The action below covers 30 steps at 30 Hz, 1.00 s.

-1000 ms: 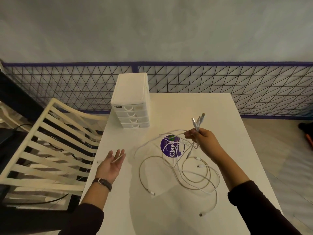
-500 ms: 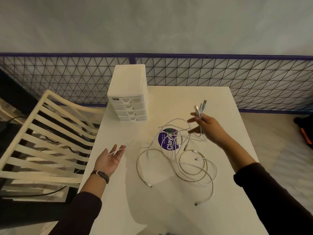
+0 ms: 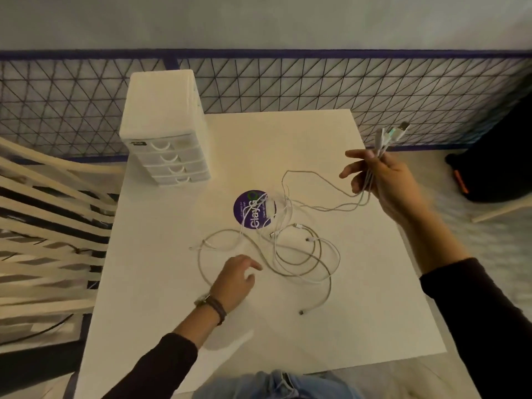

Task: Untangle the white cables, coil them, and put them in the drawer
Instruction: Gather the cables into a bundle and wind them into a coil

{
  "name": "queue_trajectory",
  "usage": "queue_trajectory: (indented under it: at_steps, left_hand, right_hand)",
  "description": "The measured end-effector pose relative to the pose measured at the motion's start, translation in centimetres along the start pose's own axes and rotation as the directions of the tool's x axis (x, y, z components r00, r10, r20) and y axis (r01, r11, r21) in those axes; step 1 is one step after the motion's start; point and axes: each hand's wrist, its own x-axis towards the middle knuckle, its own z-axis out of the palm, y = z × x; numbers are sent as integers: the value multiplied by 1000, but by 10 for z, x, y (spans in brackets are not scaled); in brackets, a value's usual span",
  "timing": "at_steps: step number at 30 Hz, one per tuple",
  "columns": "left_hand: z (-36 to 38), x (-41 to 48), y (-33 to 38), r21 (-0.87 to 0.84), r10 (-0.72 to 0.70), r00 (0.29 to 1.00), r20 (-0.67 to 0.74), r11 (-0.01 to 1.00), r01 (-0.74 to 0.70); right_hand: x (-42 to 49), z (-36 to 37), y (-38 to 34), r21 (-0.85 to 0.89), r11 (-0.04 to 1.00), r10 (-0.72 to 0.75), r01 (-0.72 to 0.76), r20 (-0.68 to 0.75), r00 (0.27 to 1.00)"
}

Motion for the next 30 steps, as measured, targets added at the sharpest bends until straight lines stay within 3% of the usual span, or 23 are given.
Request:
queue_trajectory:
  at_steps: [1,3,8,11,14,17,20,24,27,30]
  left_hand:
    - [13,3,3,51,46,990,130,997,-53]
    - [35,14,5,135,82,963,258,984,-119]
    - [63,39,0,442,45,954,297,879,-179]
    - [65,43,7,633,-22,944,330,747,-204]
    - [62,38,7,683,-28,911,411,672,-288]
    - [36,23,13,493,-70,899,433,853,-171]
    - [-16,5,30,189,-94,946,310,981,35]
    - [-90,-5,58,-55,-27,986,163,998,37]
    - [-127,-10,83,-243,23,1000,-8,970,-24]
    - [-154,-17,109,-427,34,975,-219,895,-127]
  right_hand:
    - [-6,-3,6,-18,1000,10,-11,-20,1000]
    - [-18,-5,18,-69,997,27,-31,-57,998]
    - [-41,-3,48,-294,952,59,-81,-82,995]
    - [-52,2,62,-369,922,100,-119,-70,992]
    - [-60,10,75,-419,897,135,-145,-53,989]
    - [-60,16,86,-407,897,166,-170,-46,985]
    - [-59,25,91,-335,917,213,-219,-55,976]
    - [-59,47,84,-175,956,247,-236,46,968]
    - [-56,74,70,-60,966,258,-251,266,929]
    - [-51,109,49,172,908,262,-382,478,838]
